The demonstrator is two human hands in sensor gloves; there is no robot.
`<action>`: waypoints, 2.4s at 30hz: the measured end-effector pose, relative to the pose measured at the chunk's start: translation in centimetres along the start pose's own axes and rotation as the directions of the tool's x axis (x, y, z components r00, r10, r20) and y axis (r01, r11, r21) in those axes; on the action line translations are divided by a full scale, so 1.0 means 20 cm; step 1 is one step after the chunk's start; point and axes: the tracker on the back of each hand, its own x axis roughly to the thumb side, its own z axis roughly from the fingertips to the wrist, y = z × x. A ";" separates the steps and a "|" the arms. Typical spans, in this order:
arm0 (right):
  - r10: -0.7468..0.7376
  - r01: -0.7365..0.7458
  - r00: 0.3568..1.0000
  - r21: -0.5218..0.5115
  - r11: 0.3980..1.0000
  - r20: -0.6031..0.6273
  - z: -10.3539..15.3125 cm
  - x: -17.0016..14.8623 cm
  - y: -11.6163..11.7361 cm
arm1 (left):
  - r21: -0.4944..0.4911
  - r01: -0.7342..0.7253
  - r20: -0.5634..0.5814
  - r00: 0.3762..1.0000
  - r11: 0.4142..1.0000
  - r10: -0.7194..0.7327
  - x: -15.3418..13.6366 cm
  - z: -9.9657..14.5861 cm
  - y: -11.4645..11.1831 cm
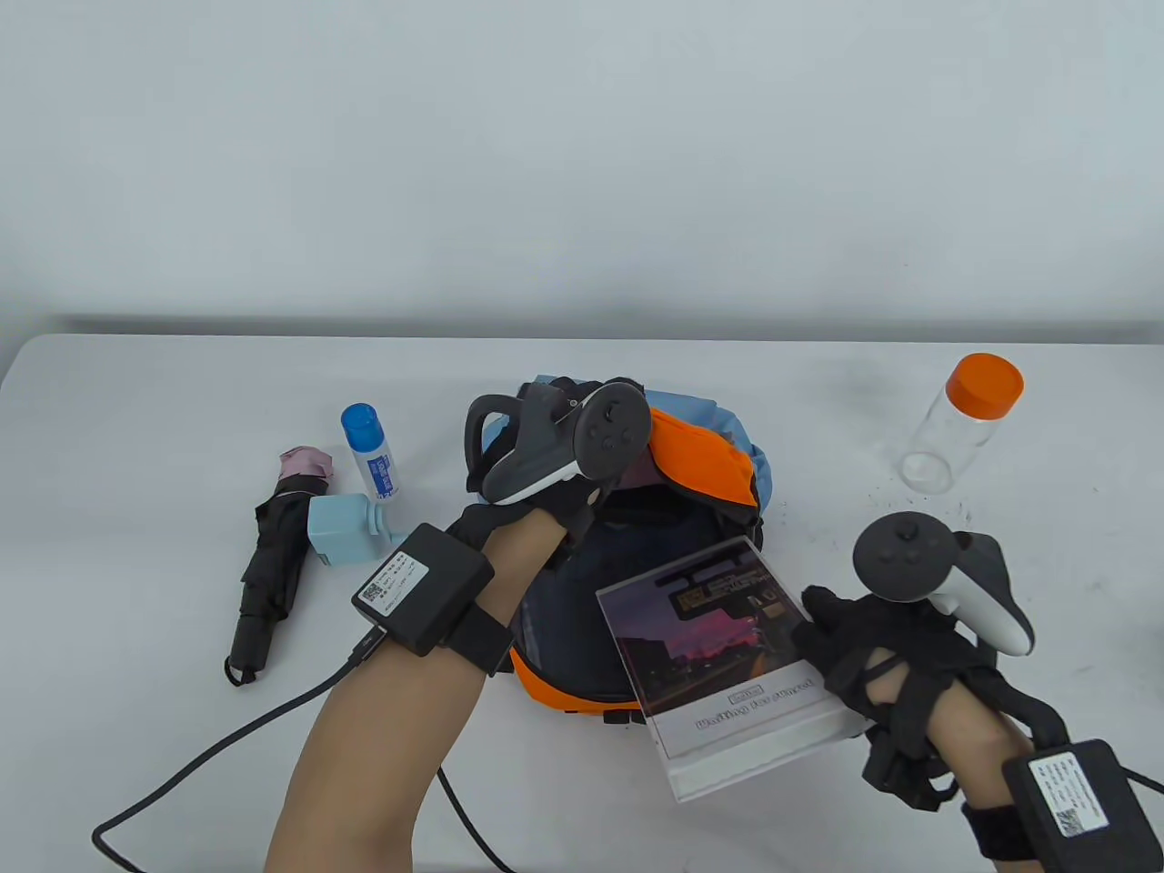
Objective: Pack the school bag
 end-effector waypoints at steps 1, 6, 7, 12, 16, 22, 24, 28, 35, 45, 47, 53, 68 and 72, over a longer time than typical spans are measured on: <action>-0.005 0.005 1.000 -0.005 1.000 -0.009 -0.06 0.00 0.02 | -0.001 0.002 0.007 1.000 1.000 -0.002 0.01 0.01 0.00; -0.031 0.028 0.998 -0.043 0.999 -0.058 -0.27 -0.03 0.09 | -0.013 0.006 0.033 0.999 1.000 -0.005 0.03 0.04 0.01; -0.058 0.055 0.996 -0.056 0.997 -0.067 -0.30 -0.03 0.11 | -0.014 0.011 0.043 0.999 1.000 -0.011 0.04 0.05 0.01; -0.233 0.218 0.970 -0.181 0.959 -0.067 -0.41 -0.05 0.16 | -0.017 0.028 0.057 0.998 0.999 -0.027 0.05 0.07 0.01; -0.342 0.340 0.940 -0.099 0.935 -0.007 -0.41 -0.05 0.18 | -0.024 0.020 0.048 0.999 1.000 -0.019 0.03 0.08 0.01; -0.432 0.401 0.882 0.178 0.898 0.190 -0.39 -0.03 0.22 | -0.020 0.008 0.031 0.999 1.000 -0.008 -0.01 0.09 0.00; -0.338 0.319 0.924 0.125 0.939 0.180 -0.38 -0.04 0.23 | -0.021 0.005 0.030 1.000 1.000 -0.005 -0.02 0.09 0.00; -0.182 0.185 0.967 0.003 0.983 0.179 -0.38 -0.07 0.26 | -0.019 0.010 0.033 0.999 1.000 -0.009 -0.02 0.10 0.00; 0.127 -0.123 0.972 -0.034 0.992 0.196 -0.38 -0.02 0.29 | -0.022 0.016 0.032 0.999 1.000 -0.015 -0.02 0.10 0.01; 0.469 -0.457 0.871 -0.106 0.883 0.146 -0.41 0.03 0.40 | -0.032 0.026 0.036 0.999 0.999 -0.024 -0.03 0.10 0.01; 0.480 -0.467 0.866 -0.120 0.876 0.138 -0.40 0.03 0.41 | -0.033 0.025 0.034 0.999 0.999 -0.024 -0.03 0.10 0.01; 0.547 -0.537 0.834 -0.121 0.835 0.073 -0.37 0.09 0.45 | -0.034 0.028 0.034 0.999 0.999 -0.027 -0.03 0.10 0.00; 0.428 -0.331 0.900 -0.512 0.793 0.080 -0.17 0.18 -0.05 | -0.075 0.048 0.043 0.998 0.996 -0.045 -0.05 0.08 0.01; 0.351 -0.223 0.913 -0.469 0.855 0.206 -0.26 0.21 -0.15 | -0.111 0.072 0.052 0.996 0.991 -0.066 -0.06 0.06 0.03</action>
